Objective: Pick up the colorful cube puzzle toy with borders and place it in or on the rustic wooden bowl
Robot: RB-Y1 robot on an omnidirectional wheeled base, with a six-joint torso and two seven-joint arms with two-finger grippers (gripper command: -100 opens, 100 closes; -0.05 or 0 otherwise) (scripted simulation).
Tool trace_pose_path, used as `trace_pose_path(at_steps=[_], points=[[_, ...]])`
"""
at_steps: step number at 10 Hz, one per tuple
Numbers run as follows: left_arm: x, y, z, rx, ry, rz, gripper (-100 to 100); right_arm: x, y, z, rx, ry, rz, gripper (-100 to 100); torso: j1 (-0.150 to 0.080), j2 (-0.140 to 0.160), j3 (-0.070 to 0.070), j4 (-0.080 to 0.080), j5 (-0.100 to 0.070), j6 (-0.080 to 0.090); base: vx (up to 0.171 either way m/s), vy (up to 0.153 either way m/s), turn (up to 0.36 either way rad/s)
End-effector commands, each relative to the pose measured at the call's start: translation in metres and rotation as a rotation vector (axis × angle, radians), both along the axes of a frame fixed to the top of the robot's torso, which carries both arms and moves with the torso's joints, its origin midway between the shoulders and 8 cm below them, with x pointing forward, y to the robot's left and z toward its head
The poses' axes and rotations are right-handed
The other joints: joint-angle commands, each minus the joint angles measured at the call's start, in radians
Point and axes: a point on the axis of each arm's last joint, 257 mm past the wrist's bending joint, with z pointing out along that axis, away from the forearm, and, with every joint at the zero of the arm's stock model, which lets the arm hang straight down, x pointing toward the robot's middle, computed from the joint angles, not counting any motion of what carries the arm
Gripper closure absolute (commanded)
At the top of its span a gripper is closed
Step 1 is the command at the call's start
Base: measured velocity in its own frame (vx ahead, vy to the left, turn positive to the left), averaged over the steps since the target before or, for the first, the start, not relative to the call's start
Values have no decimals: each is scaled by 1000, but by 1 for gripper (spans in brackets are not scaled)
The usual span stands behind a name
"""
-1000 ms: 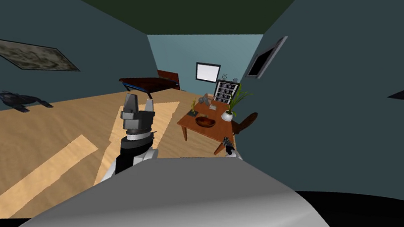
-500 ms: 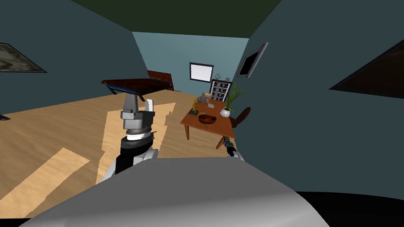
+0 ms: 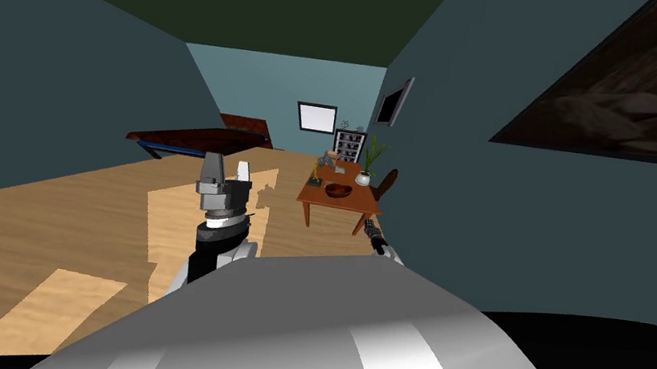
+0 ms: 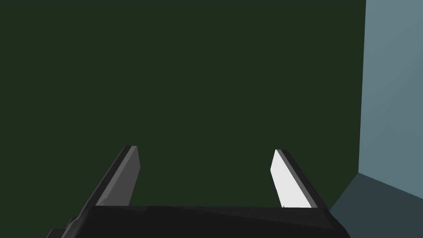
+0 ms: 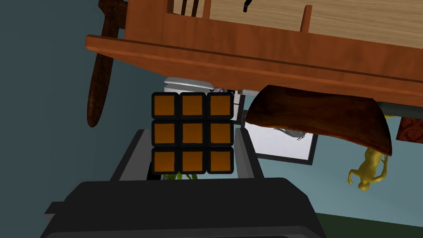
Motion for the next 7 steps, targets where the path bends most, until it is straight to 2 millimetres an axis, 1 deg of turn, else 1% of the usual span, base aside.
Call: trace_pose_path(at_steps=[1,3,4,6,7], points=[[0,0,0,0,0,0,0,10,5,12,-22,-30,44,100,0,0,0,0,0,0,2,184,-107],[0,0,0,0,0,0,0,20,13,24,-46,-63,91,100,-4,-5,-3,-1,0,-2,43,136,-111],[0,0,0,0,0,0,0,20,13,24,-46,-63,91,100,-5,-7,-4,-1,-1,-2,48,75,-35],[0,0,0,0,0,0,0,32,24,37,-70,-100,143,100,-12,-9,-5,-1,-1,-3,70,41,-68],[0,0,0,0,0,0,0,38,31,44,-82,-120,170,100,-12,-11,-6,-2,-2,-3,116,43,-72]])
